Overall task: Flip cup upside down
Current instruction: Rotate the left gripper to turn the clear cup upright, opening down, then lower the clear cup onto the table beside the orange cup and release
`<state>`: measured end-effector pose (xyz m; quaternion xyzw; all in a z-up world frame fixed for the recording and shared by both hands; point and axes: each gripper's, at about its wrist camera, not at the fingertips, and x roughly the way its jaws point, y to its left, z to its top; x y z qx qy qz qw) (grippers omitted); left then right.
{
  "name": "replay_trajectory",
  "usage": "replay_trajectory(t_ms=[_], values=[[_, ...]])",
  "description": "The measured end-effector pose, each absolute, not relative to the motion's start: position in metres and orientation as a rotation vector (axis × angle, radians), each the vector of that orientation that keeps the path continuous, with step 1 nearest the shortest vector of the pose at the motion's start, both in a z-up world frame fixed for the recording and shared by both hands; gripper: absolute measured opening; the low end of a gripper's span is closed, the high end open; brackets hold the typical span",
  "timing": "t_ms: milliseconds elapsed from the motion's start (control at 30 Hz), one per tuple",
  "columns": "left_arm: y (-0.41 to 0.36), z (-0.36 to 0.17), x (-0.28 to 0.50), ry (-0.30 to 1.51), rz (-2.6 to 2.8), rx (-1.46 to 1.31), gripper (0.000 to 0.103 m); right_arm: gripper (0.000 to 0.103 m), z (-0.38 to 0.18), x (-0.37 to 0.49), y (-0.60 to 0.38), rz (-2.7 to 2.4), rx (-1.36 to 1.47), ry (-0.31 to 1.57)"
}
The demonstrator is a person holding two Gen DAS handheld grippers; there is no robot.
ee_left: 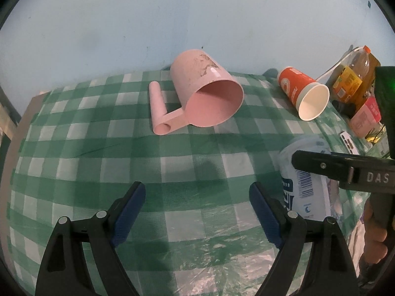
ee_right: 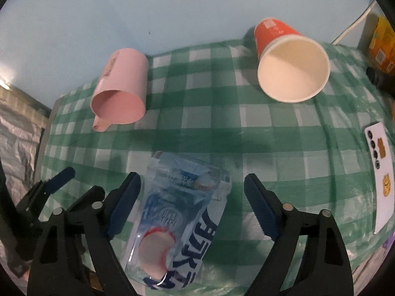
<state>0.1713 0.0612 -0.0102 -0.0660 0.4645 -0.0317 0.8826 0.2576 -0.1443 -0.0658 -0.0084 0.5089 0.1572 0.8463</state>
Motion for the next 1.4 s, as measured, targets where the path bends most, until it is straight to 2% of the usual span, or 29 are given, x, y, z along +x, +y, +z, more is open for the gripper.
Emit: replay_trajectory(t_ms=[100, 333, 733, 900, 1167, 1400], values=[[0.057, -0.011, 0.172, 0.984, -0.072, -0.133, 0.087, 0.077, -0.070, 0.261, -0.143, 0.342, -0.004, 1.101], [0.051, -0.008, 0.171, 0.973, -0.081, -0.108, 0.087, 0.075, -0.060, 0.255, -0.143, 0.363, -0.020, 1.046], [0.043, -0.001, 0.153, 0.907, -0.102, -0.087, 0.087, 0.075, -0.014, 0.175, -0.123, 0.341, -0.324, 0.561], [0.043, 0.001, 0.145, 0.881, -0.098, -0.085, 0.087, 0.075, -0.012, 0.167, -0.118, 0.295, -0.397, 0.477], [0.040, 0.003, 0.132, 0.836, -0.086, -0.061, 0.087, 0.075, -0.013, 0.167, -0.121, 0.267, -0.444, 0.507], [0.031, 0.001, 0.133, 0.840, -0.086, -0.028, 0.087, 0.075, -0.028, 0.181, -0.116, 0.293, -0.445, 0.619]])
